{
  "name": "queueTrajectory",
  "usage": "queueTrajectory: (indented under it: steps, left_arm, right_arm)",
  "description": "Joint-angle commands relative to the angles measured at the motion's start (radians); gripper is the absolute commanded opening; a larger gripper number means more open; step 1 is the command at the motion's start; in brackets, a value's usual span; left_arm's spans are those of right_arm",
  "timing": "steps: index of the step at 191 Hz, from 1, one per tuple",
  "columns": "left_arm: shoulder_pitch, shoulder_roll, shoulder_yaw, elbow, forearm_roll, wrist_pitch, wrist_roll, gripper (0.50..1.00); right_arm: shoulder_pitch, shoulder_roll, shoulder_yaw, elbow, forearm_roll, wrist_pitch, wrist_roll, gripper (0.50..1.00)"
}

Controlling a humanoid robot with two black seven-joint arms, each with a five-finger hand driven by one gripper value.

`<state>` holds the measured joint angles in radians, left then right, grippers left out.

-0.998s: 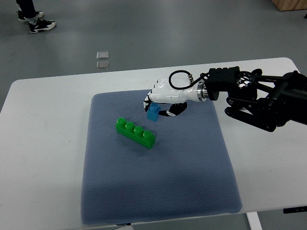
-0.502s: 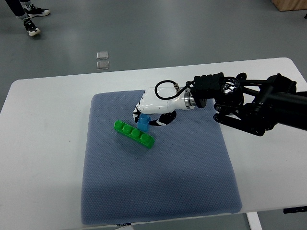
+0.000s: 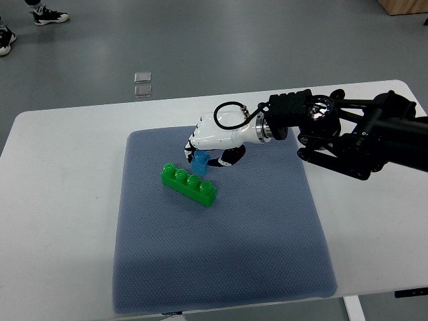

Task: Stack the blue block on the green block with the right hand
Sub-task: 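Press the blue block down onto the green block's studs with the right hand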

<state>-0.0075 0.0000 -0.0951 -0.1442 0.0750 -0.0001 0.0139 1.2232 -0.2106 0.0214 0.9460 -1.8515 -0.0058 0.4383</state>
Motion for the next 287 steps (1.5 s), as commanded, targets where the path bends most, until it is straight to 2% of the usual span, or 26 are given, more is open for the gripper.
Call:
queueTrajectory:
  steps: [1, 82, 287]
  left_arm:
    - [0.0, 0.0, 0.0, 0.0, 0.0, 0.0, 0.0, 1.0]
    - [0.0, 0.0, 0.0, 0.0, 0.0, 0.0, 0.0, 1.0]
    - [0.0, 0.0, 0.0, 0.0, 0.0, 0.0, 0.001, 1.0]
  right_arm:
    - [-0.001, 0.005, 0.0, 0.0, 0.0, 0.0, 0.0, 0.543]
    - [-0.002, 0.013, -0.001, 0.033, 0.002, 0.007, 0.0, 0.545]
    - [-0.025, 0.034, -0.009, 0.011, -0.003, 0.006, -0.003, 0.547]
